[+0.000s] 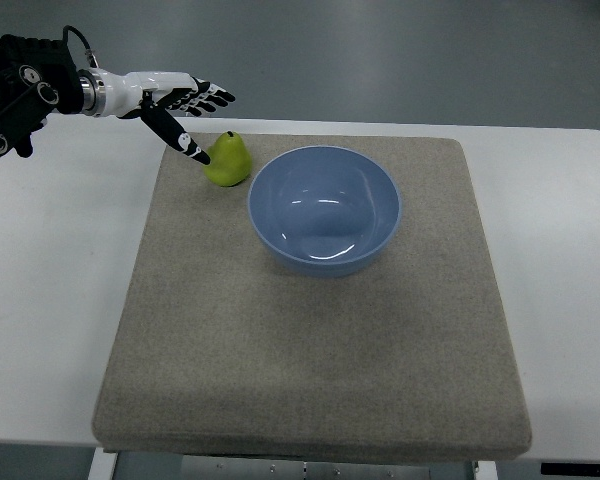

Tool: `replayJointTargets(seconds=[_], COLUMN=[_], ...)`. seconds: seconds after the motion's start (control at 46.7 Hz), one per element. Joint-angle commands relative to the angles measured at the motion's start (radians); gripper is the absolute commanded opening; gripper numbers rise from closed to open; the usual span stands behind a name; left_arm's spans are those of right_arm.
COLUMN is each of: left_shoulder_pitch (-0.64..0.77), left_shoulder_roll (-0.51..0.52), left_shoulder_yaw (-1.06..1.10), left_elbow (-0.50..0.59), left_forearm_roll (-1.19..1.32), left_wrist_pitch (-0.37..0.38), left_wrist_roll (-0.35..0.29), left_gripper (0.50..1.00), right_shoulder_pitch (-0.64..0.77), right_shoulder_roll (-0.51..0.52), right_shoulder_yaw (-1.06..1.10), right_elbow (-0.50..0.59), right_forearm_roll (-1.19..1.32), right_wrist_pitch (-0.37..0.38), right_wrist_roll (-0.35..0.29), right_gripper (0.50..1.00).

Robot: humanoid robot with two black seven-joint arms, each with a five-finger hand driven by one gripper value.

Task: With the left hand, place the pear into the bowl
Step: 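Close the left hand fingers around the green pear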

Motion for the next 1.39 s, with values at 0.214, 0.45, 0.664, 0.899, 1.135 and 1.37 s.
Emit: replayJointTargets(seconds=[0.214, 0.45, 0.664, 0.899, 1.135, 1.37], left_shoulder_pitch=[0.025, 0.072, 0.091, 0.109, 0.117, 0.121], left_shoulder_roll=[-0.058, -0.094, -0.117, -0.118, -0.129, -0.152], left_shoulder_yaw=[0.006, 0.014, 0.012, 0.012, 0.012, 0.014], left_elbow=[0.003, 0.008, 0.026, 0.029, 0.038, 0.058], left_forearm_roll=[0.189, 0.194, 0.191, 0.192, 0.192, 0.192], left_wrist_pitch=[0.151, 0.229, 0.318, 0.320, 0.324, 0.330], left_wrist_roll=[-0.004, -0.004, -0.003, -0.003, -0.004, -0.004], left_gripper=[0.994, 0.994, 0.994, 0.994, 0.969, 0.887], right_shoulder_pitch=[0.000, 0.000, 0.000, 0.000, 0.000, 0.000], right_shoulder_roll=[0.000, 0.000, 0.000, 0.000, 0.000, 0.000], right_shoulder_yaw=[0.000, 0.000, 0.000, 0.000, 0.000, 0.000], right_elbow=[0.000, 0.000, 0.000, 0.000, 0.000, 0.000], right_forearm_roll=[0.000, 0.000, 0.000, 0.000, 0.000, 0.000], right_wrist_pitch=[0.000, 0.000, 0.000, 0.000, 0.000, 0.000], right_wrist_roll=[0.000, 0.000, 0.000, 0.000, 0.000, 0.000], right_gripper=[0.926, 0.926, 0.926, 0.926, 0.926, 0.926])
